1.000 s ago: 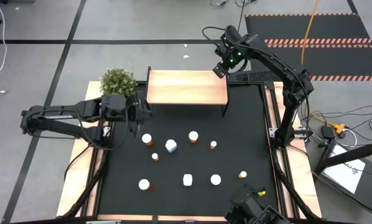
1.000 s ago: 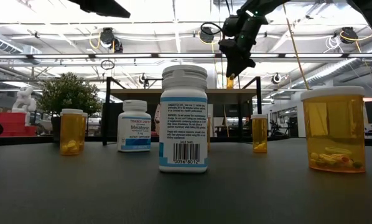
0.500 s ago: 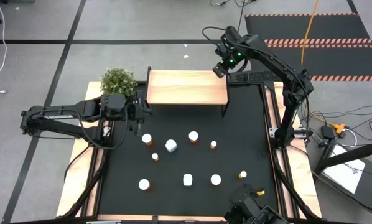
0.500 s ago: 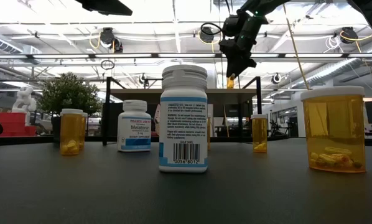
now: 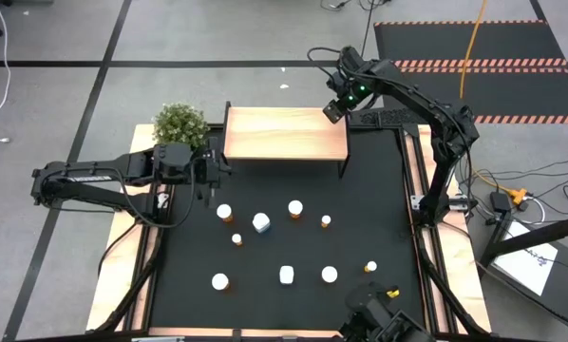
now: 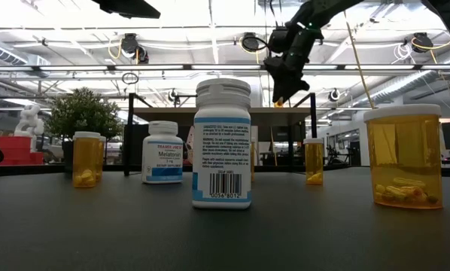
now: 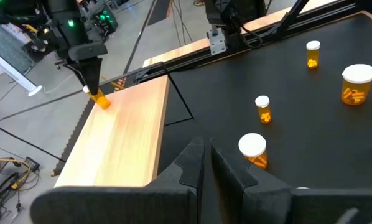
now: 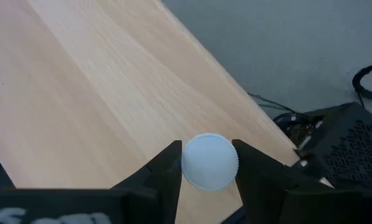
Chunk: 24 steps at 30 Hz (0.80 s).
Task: Pick and place medicine bottles onto shelf by color
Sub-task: Put the small orange pill bottle on the shelf, then put the small orange pill bottle on the shelf aligned with the other small orange pill bottle
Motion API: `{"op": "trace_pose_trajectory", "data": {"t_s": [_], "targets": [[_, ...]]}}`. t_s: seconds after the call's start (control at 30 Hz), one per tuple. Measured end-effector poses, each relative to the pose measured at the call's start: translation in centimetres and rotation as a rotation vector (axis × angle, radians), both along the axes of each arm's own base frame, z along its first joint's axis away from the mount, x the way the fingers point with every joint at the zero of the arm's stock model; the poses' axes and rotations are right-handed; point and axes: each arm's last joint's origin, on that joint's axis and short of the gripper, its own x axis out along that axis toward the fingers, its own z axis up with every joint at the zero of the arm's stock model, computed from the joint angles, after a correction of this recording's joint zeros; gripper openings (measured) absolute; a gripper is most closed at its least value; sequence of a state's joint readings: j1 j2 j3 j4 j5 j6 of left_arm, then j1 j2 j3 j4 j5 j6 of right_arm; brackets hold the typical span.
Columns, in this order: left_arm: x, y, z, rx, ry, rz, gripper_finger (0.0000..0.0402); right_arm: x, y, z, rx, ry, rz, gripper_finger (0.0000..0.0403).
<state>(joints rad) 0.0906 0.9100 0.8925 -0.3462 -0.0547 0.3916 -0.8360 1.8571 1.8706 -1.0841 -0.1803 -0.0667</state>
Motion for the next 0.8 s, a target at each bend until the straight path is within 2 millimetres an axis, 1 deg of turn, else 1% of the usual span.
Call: {"op": "trace_pose_trajectory", "data": {"t_s": [0.07,0.3,0.8], "targets": [[0.00,0.00,0.00,0.000,0.000,0.000,0.0031,0.05,-0.05,-0.29,0.008,0.007,-0.002,0.0147],[0.00,0.00,0.00,0.000,0.000,0.000,0.0031,0.13,-0.15,-0.13,-0.008,-0.007,0.000,0.0173],[0.00,0.00,-0.01,0.001,0.001,-0.001,0.0031,0.45,-0.52,0.15,-0.052,-0.043,-0.003,0.0206]]}}
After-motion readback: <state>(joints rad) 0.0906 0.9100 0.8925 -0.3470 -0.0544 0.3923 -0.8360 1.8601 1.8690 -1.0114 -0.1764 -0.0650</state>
